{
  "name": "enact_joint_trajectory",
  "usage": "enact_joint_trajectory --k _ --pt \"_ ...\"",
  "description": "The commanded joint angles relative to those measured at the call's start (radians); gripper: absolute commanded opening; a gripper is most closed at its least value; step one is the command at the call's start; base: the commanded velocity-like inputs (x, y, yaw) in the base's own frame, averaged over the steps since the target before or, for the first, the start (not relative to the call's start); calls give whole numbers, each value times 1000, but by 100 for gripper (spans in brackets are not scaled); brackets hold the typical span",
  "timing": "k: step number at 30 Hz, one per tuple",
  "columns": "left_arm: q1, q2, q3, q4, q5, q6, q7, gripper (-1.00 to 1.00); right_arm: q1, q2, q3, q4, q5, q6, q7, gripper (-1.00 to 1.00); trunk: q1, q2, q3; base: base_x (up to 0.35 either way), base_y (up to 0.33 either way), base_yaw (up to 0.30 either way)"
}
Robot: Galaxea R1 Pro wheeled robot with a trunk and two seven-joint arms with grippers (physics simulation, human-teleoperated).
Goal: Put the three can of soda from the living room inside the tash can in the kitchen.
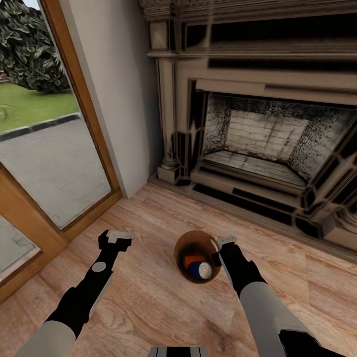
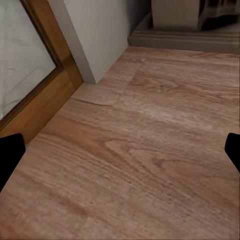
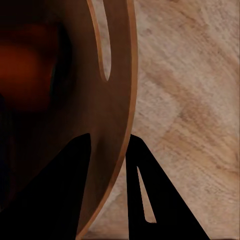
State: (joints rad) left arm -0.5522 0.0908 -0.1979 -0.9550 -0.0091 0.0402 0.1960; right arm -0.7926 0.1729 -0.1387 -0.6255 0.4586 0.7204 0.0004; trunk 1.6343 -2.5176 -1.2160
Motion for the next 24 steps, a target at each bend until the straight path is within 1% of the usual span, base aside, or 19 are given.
enact_joint_trajectory --k 1,4,10,14,17,24 --pt "0 -1 0 -1 0 0 5 100 0 0 0 -1 -9 1 3 -100 0 0 0 0 0 0" --pt "0 -5 0 -4 2 1 17 100 0 -1 0 -3 -10 3 3 -100 0 0 0 0 0 0" --pt "0 -9 0 -5 7 9 20 100 0 -1 -2 -19 -11 2 4 -100 0 0 0 0 0 0" --pt "0 -29 0 -5 6 13 20 100 0 -1 -1 -23 -11 1 4 -100 0 0 0 0 0 0" --pt "0 -35 0 -5 7 14 20 100 0 -1 -1 -24 -11 1 4 -100 0 0 2 0 0 0" --pt "0 -38 0 -5 8 15 20 100 0 -1 -1 -42 -11 -1 4 -100 0 0 11 0 0 0"
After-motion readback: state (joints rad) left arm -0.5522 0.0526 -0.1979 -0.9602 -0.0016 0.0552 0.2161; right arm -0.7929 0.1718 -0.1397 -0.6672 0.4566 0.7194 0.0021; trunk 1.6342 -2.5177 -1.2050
